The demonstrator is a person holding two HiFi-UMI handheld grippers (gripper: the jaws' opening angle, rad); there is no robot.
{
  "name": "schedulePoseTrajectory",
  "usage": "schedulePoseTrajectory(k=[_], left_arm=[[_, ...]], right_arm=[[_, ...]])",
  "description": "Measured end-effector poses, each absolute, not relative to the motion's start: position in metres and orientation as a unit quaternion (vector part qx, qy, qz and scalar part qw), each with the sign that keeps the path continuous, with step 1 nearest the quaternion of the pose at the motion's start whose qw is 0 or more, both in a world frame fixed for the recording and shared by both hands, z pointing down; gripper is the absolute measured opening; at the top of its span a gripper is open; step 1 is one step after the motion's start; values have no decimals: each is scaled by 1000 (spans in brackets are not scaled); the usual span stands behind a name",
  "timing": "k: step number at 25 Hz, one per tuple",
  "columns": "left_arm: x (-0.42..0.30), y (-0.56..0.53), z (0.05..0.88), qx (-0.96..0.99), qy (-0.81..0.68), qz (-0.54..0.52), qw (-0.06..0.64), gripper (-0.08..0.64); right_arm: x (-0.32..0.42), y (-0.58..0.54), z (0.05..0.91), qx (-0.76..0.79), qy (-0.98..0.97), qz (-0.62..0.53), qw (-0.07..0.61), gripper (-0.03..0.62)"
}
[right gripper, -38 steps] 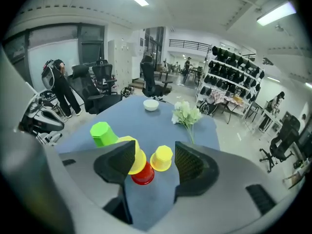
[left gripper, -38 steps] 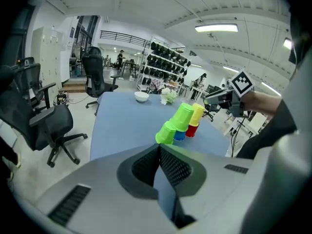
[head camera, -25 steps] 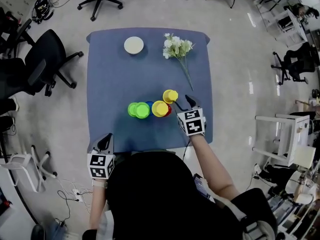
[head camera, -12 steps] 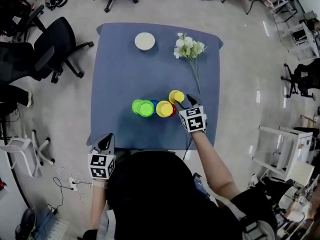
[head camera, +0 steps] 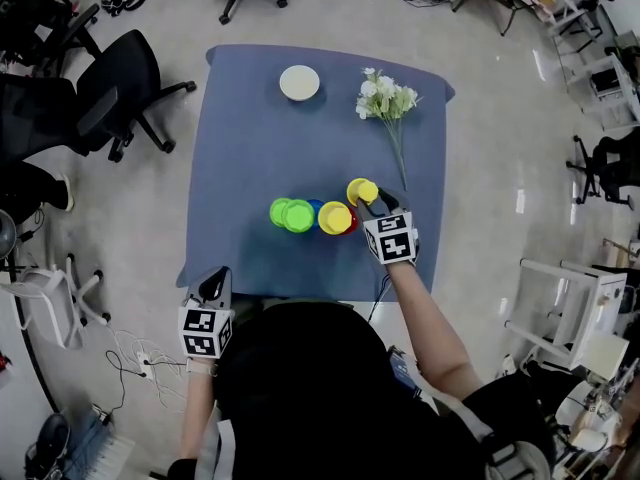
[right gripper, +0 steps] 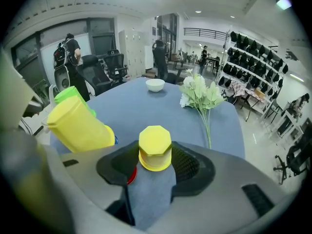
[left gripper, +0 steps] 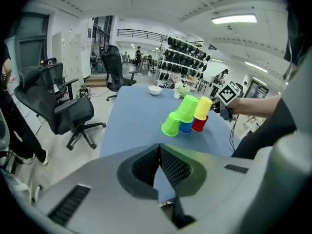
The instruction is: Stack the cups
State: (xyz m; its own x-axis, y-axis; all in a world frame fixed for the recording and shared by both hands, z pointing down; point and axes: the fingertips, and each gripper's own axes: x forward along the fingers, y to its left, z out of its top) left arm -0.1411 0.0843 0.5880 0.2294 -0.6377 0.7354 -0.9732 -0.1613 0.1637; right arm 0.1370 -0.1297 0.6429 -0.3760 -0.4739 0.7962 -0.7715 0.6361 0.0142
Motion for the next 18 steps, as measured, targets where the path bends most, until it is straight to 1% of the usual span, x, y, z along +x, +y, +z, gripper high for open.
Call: schedulePoseTrajectory(k=[7,18], left_arm=[[-140,82,587,727,-554,258,313,11],[-139,74,584,754,-528,248,300,11]], right_arm=[[133,-133,607,402,-817,167,377,213],[112,-124,522,418,-837,126,329,213]])
